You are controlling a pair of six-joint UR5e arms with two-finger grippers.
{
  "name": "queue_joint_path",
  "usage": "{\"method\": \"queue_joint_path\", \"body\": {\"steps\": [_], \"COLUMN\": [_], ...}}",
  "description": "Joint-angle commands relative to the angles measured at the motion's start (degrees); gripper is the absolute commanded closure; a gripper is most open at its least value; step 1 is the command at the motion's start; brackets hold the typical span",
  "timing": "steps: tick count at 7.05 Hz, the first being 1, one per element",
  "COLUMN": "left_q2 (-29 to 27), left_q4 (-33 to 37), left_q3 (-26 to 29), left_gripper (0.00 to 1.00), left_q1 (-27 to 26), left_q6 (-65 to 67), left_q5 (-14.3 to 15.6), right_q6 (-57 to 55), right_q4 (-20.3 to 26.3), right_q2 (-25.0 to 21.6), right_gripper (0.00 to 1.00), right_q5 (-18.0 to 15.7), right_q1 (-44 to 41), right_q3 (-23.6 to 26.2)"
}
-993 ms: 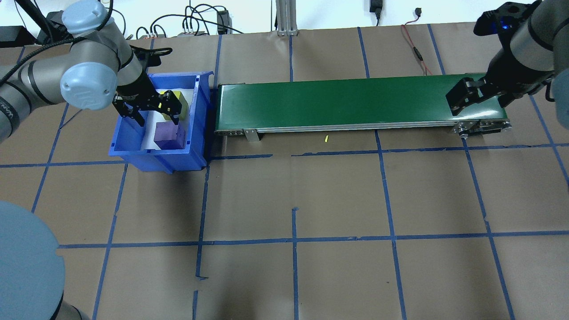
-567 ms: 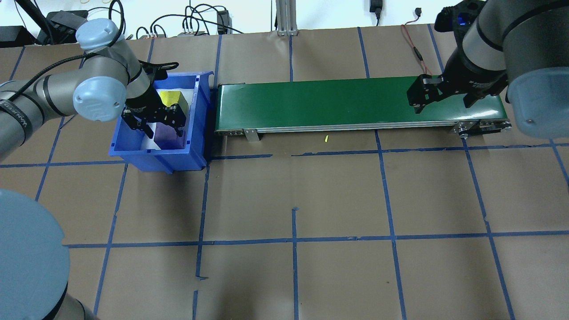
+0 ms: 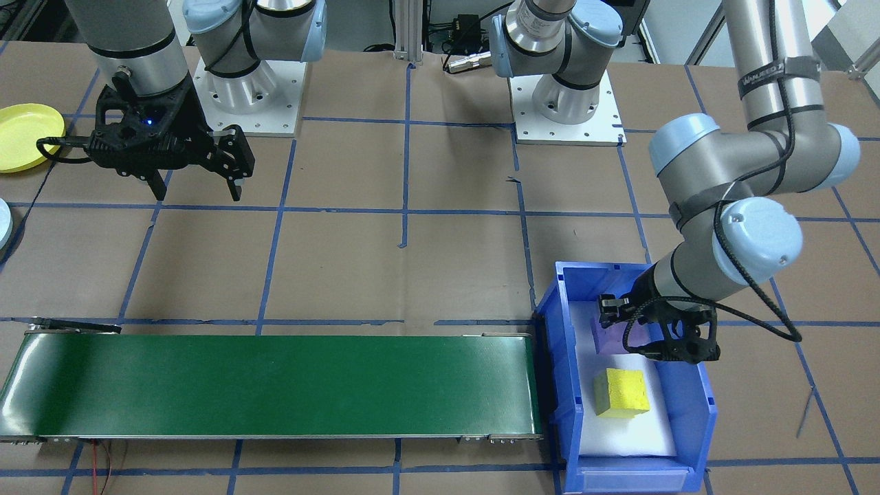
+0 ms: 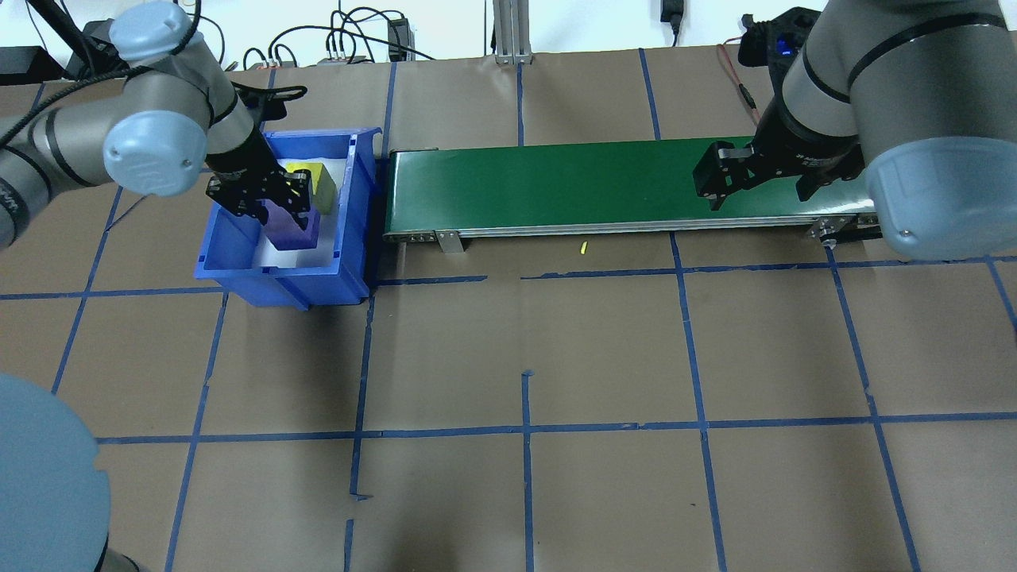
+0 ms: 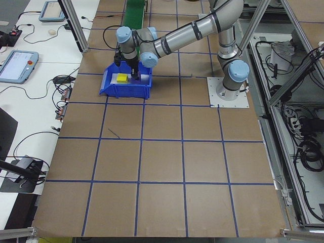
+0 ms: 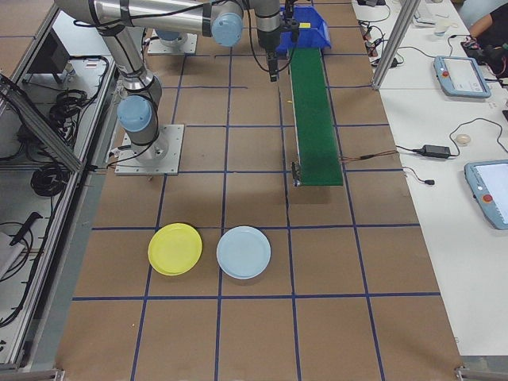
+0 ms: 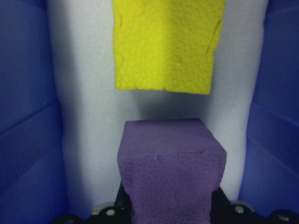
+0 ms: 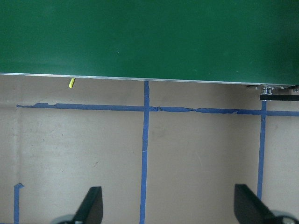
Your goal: Move block left to right into plate
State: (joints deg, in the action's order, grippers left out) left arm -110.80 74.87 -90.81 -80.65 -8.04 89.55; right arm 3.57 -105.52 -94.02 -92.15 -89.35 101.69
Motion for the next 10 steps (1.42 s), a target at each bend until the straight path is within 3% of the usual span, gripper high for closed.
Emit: {"method": "queue_joint_path", "body": {"steps": [1, 3, 4, 7, 8, 9, 10], "left_q2": [3.2, 3.0, 1.7, -7.5, -9.0, -9.5, -9.5], "left_q4": [8.9, 8.0, 4.1, -5.9, -7.4, -7.6, -7.8], "left_q3": [7.5, 11.3, 11.5, 11.8, 11.3, 10.8, 10.2], "left_gripper": [0.72, 0.72, 0.72, 0.68, 0.63, 0.26, 0.15], "left_q1": [-0.8, -8.4, -10.6, -17.6, -18.0, -18.1, -18.1], "left_q6": [4.1, 10.7, 13.7, 21.6, 21.4, 21.1, 21.3], "left_q5": [-0.1, 0.1, -0.6, -0.6, -0.6, -0.6, -0.6], "right_q6": [0.4, 0.4, 0.4, 0.7, 0.6, 0.8, 0.9], "right_q4": [-0.1, -0.2, -0.1, -0.2, -0.3, -0.6, -0.9], "right_q2": [0.1, 0.1, 0.1, 0.1, 0.1, 0.1, 0.6], "right_gripper": [0.00, 0.00, 0.00, 0.00, 0.00, 0.00, 0.00], "right_q5": [0.0, 0.0, -0.1, 0.0, 0.0, 0.2, 1.0], "right_q1": [0.1, 0.1, 0.0, 0.3, 0.5, 0.7, 1.2], "right_q3": [0.3, 0.3, 0.3, 0.3, 0.3, 0.4, 0.4]}}
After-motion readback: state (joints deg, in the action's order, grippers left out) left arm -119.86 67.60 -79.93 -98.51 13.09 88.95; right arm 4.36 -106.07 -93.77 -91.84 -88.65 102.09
